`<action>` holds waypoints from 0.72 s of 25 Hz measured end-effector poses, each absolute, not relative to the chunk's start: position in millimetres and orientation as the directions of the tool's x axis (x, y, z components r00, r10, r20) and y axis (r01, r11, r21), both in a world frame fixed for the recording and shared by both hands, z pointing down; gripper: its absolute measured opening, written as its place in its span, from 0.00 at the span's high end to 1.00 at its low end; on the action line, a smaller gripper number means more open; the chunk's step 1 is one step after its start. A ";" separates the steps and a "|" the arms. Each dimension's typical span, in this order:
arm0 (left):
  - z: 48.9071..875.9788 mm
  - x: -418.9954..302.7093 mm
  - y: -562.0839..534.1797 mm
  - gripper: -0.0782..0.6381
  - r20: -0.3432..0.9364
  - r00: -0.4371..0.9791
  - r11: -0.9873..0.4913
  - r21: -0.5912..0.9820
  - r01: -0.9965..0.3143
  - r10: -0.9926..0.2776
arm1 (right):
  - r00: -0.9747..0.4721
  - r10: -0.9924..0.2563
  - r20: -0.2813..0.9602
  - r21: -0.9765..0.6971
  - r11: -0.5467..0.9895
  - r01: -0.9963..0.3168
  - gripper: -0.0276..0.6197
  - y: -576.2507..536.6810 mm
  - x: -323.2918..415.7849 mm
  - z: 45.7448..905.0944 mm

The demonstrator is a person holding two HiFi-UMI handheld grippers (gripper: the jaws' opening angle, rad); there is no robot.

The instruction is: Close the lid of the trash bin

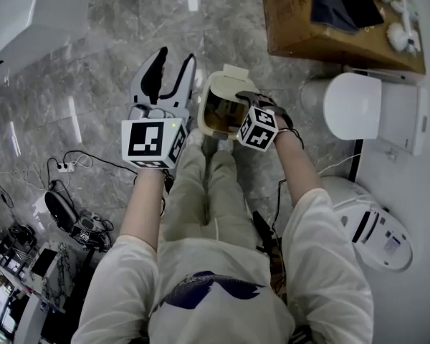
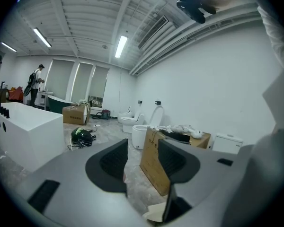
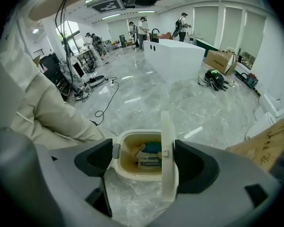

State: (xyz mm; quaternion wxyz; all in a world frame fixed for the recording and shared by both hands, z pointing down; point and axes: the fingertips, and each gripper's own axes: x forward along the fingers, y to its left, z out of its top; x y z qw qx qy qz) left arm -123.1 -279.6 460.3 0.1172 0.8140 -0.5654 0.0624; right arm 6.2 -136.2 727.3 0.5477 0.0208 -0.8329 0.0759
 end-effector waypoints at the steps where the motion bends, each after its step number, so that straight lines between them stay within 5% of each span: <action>1: 462.8 -122.3 -275.7 0.63 0.237 0.355 -0.335 0.122 -0.934 -0.904 | -0.401 0.047 0.915 -0.102 0.988 -0.118 0.31 -132.1 5.4 728.3; 18: 502.2 -122.7 -245.0 0.63 0.282 0.345 -0.323 0.122 -0.939 -0.895 | -0.394 0.119 0.911 -0.163 0.984 -0.078 0.33 -55.9 -3.2 768.3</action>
